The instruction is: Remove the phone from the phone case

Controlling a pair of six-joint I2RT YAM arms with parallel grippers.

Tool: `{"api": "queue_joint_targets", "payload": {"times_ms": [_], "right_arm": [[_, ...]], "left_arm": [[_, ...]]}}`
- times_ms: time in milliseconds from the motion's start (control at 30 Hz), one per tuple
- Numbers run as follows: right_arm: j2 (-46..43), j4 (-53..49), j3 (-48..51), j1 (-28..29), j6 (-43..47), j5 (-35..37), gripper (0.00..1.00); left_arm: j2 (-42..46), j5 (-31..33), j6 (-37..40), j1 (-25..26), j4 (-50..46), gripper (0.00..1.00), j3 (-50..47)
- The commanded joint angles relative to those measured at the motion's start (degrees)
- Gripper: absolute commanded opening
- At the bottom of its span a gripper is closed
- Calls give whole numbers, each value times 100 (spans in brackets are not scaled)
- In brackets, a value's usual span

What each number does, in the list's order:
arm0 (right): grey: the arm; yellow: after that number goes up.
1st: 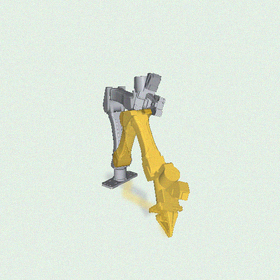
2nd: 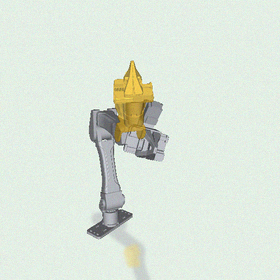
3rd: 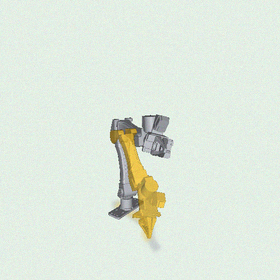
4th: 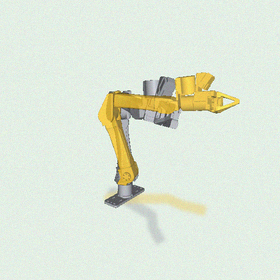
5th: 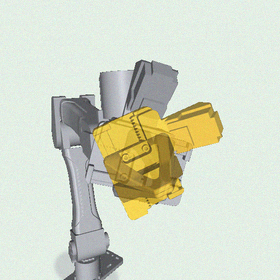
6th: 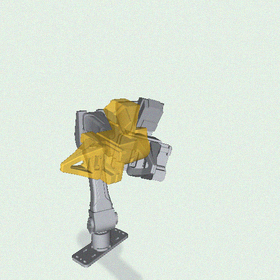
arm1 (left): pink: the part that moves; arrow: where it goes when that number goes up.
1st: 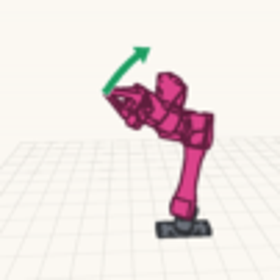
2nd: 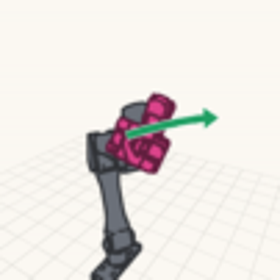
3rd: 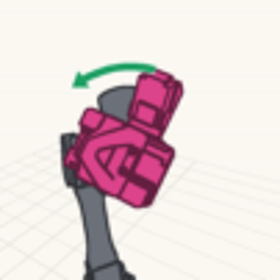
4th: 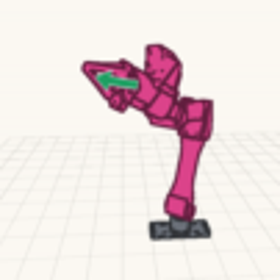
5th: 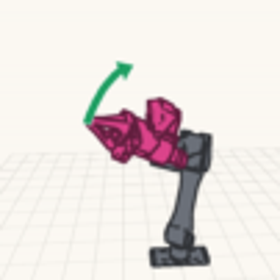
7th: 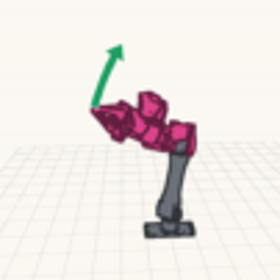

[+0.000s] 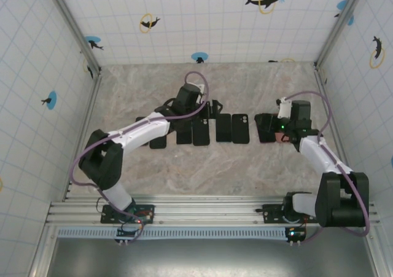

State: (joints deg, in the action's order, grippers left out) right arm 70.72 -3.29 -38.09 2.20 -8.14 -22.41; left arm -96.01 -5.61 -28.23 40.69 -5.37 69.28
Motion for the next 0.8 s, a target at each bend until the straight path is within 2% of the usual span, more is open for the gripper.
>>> {"api": "queue_joint_targets", "payload": {"times_ms": [0, 133, 233, 300, 433, 500, 567, 767], "right_arm": [[-269, -277, -169, 26, 330, -452, 99], [-557, 77, 230, 20, 387, -18, 99], [-834, 812, 769, 5, 324, 1058, 99], [-1077, 1663, 1379, -37, 356, 1651, 99], [-1238, 2559, 2138, -252, 306, 2511, 99], [-1181, 3013, 2473, -492, 168, 2652, 99], [-1060, 3390, 2700, -686, 16, 2489, 99], [-424, 4160, 2980, -777, 101, 2567, 99]], "left_arm": [[325, 596, 1218, -180, -869, 98, -221], [790, 1172, 1757, -582, -790, 97, -951], [1193, 1721, 2026, -904, -315, 98, -1778], [1452, 2179, 2136, -1114, 167, 98, -2376], [1851, 2333, 2044, -1728, 1057, 98, -3354], [1981, 2371, 1933, -2068, 1473, 98, -3762], [2054, 2383, 1850, -2310, 1889, 98, -4113], [2131, 2046, 1794, -2925, 2855, 98, -4765]]}}
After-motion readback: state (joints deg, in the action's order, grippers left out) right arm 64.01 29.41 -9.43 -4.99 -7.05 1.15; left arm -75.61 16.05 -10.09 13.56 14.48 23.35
